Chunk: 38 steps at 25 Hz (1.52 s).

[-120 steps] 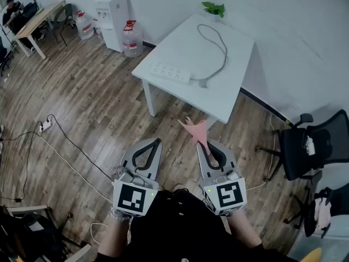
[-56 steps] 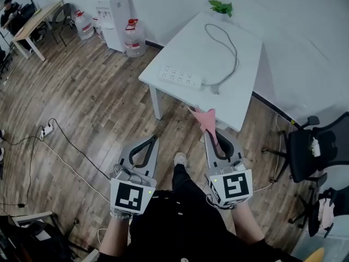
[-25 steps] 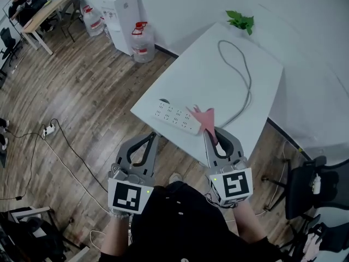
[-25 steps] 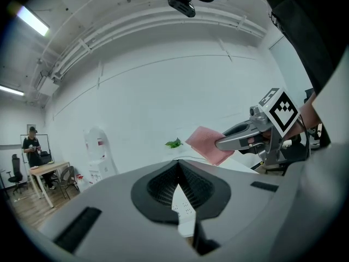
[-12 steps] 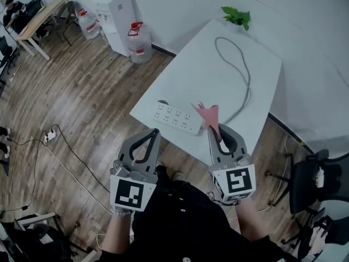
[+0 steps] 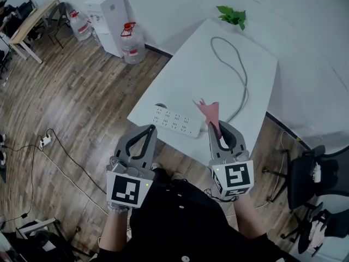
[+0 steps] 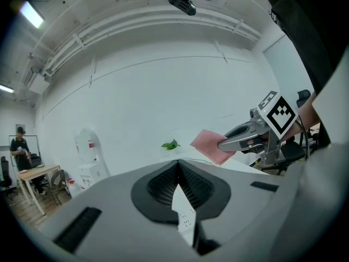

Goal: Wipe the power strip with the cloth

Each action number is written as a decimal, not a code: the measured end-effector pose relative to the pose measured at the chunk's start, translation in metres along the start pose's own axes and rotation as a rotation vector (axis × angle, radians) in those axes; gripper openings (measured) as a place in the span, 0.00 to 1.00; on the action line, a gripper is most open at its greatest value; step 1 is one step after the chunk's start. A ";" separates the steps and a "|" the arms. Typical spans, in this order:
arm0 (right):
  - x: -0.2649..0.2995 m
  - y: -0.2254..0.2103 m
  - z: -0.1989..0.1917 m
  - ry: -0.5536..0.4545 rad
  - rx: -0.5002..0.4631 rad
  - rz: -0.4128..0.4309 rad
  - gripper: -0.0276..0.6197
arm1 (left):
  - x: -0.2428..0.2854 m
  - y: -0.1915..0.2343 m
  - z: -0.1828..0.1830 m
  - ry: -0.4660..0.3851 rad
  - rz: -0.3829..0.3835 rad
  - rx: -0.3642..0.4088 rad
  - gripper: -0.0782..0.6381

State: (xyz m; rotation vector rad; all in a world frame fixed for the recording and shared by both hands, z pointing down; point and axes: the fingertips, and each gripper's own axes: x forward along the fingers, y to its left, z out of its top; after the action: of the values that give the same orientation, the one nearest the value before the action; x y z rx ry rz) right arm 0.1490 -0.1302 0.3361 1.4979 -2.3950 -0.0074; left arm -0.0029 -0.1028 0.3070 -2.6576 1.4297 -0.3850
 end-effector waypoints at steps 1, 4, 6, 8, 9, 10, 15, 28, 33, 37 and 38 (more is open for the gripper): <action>0.003 -0.001 -0.001 0.005 0.000 -0.003 0.13 | 0.001 0.003 -0.002 0.002 0.000 -0.001 0.12; 0.011 -0.002 -0.004 0.017 0.002 -0.011 0.13 | 0.004 0.011 -0.005 0.009 -0.001 -0.005 0.12; 0.017 -0.001 -0.007 0.027 0.005 -0.017 0.13 | 0.005 0.017 -0.008 0.010 -0.003 -0.004 0.12; 0.024 0.000 -0.011 0.041 0.006 -0.023 0.13 | 0.005 0.022 -0.011 0.013 -0.006 -0.007 0.12; 0.026 0.000 -0.013 0.049 0.007 -0.025 0.13 | 0.006 0.024 -0.013 0.017 -0.007 -0.009 0.12; 0.029 0.000 -0.016 0.056 0.007 -0.028 0.13 | 0.006 0.027 -0.015 0.020 -0.007 -0.010 0.12; 0.045 -0.003 -0.030 0.101 0.010 -0.043 0.13 | 0.008 0.038 -0.021 0.028 -0.007 -0.017 0.12; 0.065 0.004 -0.096 0.270 0.032 -0.076 0.13 | 0.011 0.061 -0.034 0.044 -0.023 -0.027 0.12; 0.066 0.008 -0.126 0.343 0.034 -0.080 0.13 | 0.014 0.063 -0.038 0.052 -0.033 -0.015 0.12; 0.062 0.012 -0.152 0.403 0.056 -0.082 0.13 | 0.012 0.066 -0.042 0.058 -0.031 -0.016 0.12; 0.062 0.013 -0.158 0.417 0.062 -0.084 0.13 | 0.011 0.067 -0.042 0.059 -0.029 -0.018 0.12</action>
State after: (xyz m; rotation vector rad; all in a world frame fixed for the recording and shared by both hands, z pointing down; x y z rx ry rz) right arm 0.1548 -0.1527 0.5051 1.4568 -2.0159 0.3296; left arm -0.0620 -0.1477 0.3362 -2.7058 1.4186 -0.4595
